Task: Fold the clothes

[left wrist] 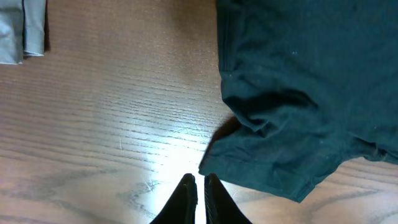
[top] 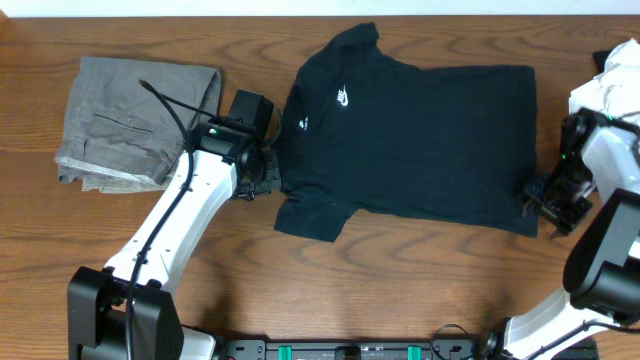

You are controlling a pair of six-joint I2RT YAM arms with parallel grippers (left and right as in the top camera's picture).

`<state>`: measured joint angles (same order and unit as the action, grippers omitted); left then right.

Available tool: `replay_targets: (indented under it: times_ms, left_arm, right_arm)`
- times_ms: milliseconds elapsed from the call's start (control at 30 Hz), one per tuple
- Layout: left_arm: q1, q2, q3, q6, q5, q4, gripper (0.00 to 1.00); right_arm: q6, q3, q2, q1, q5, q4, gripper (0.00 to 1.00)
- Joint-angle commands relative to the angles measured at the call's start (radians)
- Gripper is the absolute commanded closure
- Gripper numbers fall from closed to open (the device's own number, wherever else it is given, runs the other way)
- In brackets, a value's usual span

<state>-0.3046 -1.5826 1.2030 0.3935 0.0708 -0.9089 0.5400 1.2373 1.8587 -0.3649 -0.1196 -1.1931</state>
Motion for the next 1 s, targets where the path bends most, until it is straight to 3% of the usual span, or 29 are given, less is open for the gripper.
replay_targets:
  times_ms: [0,333,400,500,700,800,967]
  left_arm:
    - [0.002,-0.001,-0.003,0.009,-0.019,0.01,0.92]
    - [0.016,-0.001,-0.003,0.01,-0.02,0.026,0.92]
    - [0.027,-0.001,-0.003,0.01,-0.019,0.025,0.92]
    - [0.046,-0.001,-0.003,0.014,-0.019,0.013,0.92]
    - [0.06,-0.001,-0.009,0.048,-0.005,-0.054,0.91]
    - [0.058,-0.001,-0.031,0.053,0.108,-0.059,0.91]
    - [0.058,-0.001,-0.13,0.054,0.15,-0.027,0.83]
  right_arm:
    - [-0.073,-0.075,-0.031,-0.039,0.084,0.086,0.38]
    - [-0.108,-0.23,-0.031,-0.047,0.146,0.313,0.41]
    - [-0.108,-0.249,-0.031,-0.047,0.142,0.336,0.58]
    - [-0.107,-0.262,-0.031,-0.047,0.116,0.346,0.99]
    - [-0.107,-0.264,-0.031,-0.047,0.105,0.348,0.99]
    - [-0.107,-0.264,-0.031,-0.047,0.105,0.354,0.98]
    - [-0.107,-0.264,-0.031,-0.047,0.105,0.357,0.98]
